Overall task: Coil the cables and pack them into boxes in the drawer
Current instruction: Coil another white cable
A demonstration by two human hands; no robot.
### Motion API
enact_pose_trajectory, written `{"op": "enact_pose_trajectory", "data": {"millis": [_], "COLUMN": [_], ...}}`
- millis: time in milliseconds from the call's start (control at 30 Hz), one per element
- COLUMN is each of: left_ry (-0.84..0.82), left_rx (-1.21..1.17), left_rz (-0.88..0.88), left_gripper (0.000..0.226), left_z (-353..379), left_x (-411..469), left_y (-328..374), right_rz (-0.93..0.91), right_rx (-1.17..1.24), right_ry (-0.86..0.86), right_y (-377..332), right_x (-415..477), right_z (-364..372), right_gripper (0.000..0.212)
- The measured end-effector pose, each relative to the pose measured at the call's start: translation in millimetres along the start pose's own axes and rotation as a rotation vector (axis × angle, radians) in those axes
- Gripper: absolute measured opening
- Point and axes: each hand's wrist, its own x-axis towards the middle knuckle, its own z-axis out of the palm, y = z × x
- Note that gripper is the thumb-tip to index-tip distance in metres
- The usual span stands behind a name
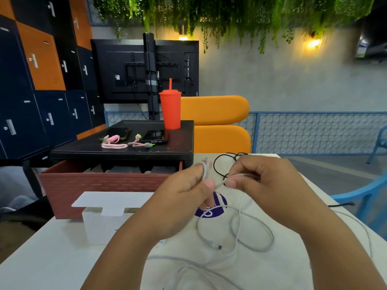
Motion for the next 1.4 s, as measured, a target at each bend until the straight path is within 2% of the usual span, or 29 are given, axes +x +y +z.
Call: {"op": "enact_pose_trajectory", "data": {"millis": [67, 167, 267, 333, 433, 567, 700, 867, 1000, 1133, 1233, 1400], "left_ry": [-0.069, -0.077, -0.091, -0.107, -0.152, -0.177, -0.120, -0.087, -0.086, -0.065, -0.110, -0.133], "left_rx": [-0.103, -0.311, -0.629, -0.792, -0.902, -0.920, -0.758, -0.701, -0.804, -0.909, -0.900, -0.805], "left_rz": [0.015, -0.012, -0.015, -0.030, -0.037, -0.047, -0.083, -0.097, -0.121, -0.139, -0.123, -0.127], "left_gripper": [0.040, 0.027, 0.018, 0.019, 0.020, 0.019, 0.016, 0.025, 0.025, 0.027, 0.030, 0.031], "left_z": [4, 3, -2, -4, -2, -1, -4, -7, -4, 2, 7, 5], "left_x": [-1, -1, -2, -2, -2, 1, 1, 0, 2, 2, 1, 0], "left_y": [3, 11, 13, 11, 11, 10, 9, 8, 8, 11, 13, 13], "right_rz": [-0.032, -0.048, -0.075, -0.077, -0.045, -0.062, -0.073, -0.026, 0.020, 0.082, 0.139, 0.169], "right_rx": [0.049, 0.145, 0.149, 0.131, 0.088, -0.067, -0.192, -0.059, 0.018, -0.048, -0.104, -0.187], "right_ry": [0.081, 0.178, 0.123, 0.057, 0.045, 0.047, 0.002, 0.038, 0.104, 0.224, 0.287, 0.238], "right_y": [0, 0, 2, -1, -5, -9, -10, -8, -9, -12, -11, -12], "right_x": [1, 2, 1, 1, 1, 1, 2, 2, 3, 5, 4, 5], "right_z": [4, 6, 8, 12, 20, 24, 27, 26, 27, 29, 28, 33], "right_gripper": [0.022, 0.021, 0.033, 0.028, 0.013, 0.017, 0.027, 0.020, 0.027, 0.037, 0.030, 0.019]}}
